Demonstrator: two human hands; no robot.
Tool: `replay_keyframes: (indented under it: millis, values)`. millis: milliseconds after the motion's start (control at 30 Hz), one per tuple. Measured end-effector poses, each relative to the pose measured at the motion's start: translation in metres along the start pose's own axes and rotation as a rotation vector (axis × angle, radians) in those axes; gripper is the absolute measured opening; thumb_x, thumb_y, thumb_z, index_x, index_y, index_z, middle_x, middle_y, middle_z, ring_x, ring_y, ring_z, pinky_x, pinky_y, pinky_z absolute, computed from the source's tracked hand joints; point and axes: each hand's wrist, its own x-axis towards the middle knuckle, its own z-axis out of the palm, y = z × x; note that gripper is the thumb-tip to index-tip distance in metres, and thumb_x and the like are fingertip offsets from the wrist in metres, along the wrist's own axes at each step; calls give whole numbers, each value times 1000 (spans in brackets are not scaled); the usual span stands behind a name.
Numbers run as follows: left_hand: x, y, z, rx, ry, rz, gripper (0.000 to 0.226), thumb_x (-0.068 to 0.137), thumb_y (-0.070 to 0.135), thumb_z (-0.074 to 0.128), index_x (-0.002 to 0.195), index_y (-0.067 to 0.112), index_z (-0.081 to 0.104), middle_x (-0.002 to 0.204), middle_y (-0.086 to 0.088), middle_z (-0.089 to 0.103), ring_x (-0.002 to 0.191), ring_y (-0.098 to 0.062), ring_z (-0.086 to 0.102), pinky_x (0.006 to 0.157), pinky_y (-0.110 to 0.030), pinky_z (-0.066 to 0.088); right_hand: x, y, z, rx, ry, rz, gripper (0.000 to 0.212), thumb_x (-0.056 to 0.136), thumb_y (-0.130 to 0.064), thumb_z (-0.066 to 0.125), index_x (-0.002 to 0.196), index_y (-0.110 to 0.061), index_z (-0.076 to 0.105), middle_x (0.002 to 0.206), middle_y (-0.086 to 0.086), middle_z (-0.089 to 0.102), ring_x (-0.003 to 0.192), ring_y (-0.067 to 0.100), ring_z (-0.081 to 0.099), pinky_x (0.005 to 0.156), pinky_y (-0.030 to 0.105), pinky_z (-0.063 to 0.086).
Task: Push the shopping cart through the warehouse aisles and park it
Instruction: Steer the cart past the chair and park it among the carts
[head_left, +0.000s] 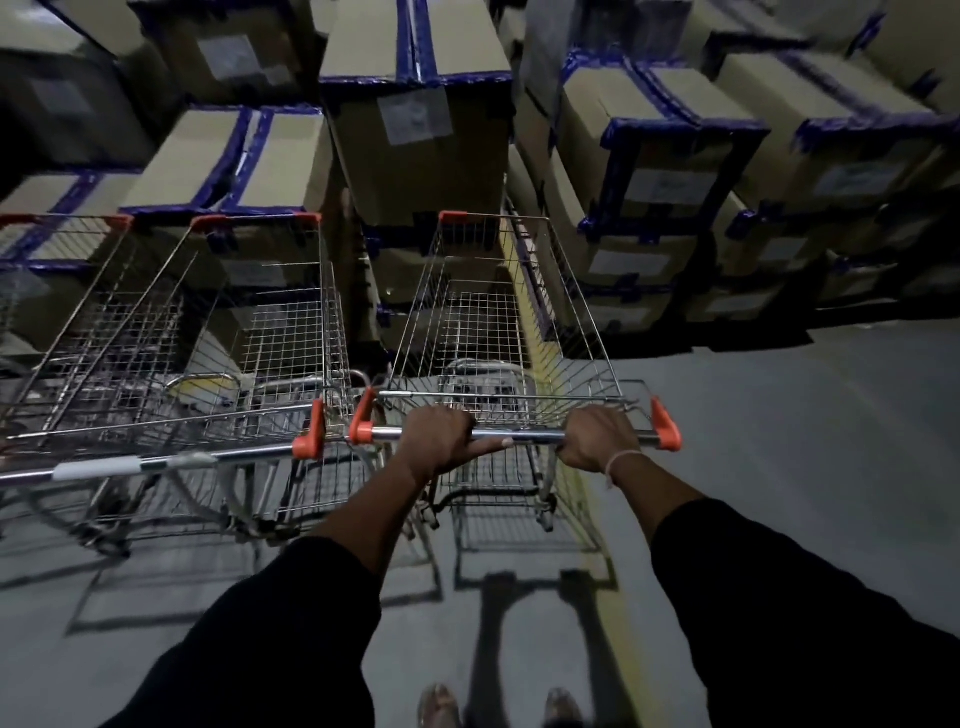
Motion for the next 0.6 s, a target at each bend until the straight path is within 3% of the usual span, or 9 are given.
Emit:
replay_keyframes:
  millis: [167,300,533,600]
  values:
    - [6,4,-2,-44,-5,-61,94,71,97,3,72,21,57,64,2,57,59,-15,59,54,-25,34,19,9,-4,6,11,-42,16,82,-37,62,84,-21,66,93,5,71,88,30,68,77,35,54]
    - [6,10,-3,-68,-26,-105,92,70,97,3,72,22,55,64,2,57,60,-15,59,58,-27,45,23,14,-6,5,3,-65,16,83,-37,63,80,-22,62,86,4,66,84,29,66,74,33,52]
    - [3,9,-5,-41,-43,-115,72,87,88,34,69,22,55,57,6,47,51,-10,49,50,-23,31,28,15,-4,51,-29,-70,17,83,-35,68,77,-20,64,75,0,62,68,22,59,64,30,46]
    - [7,6,-4,-46,-27,-120,74,84,92,30,66,24,51,57,5,49,50,-9,49,50,-22,33,32,15,-4,48,-24,-85,15,83,-33,68,77,-20,66,73,-1,59,69,22,59,65,30,46]
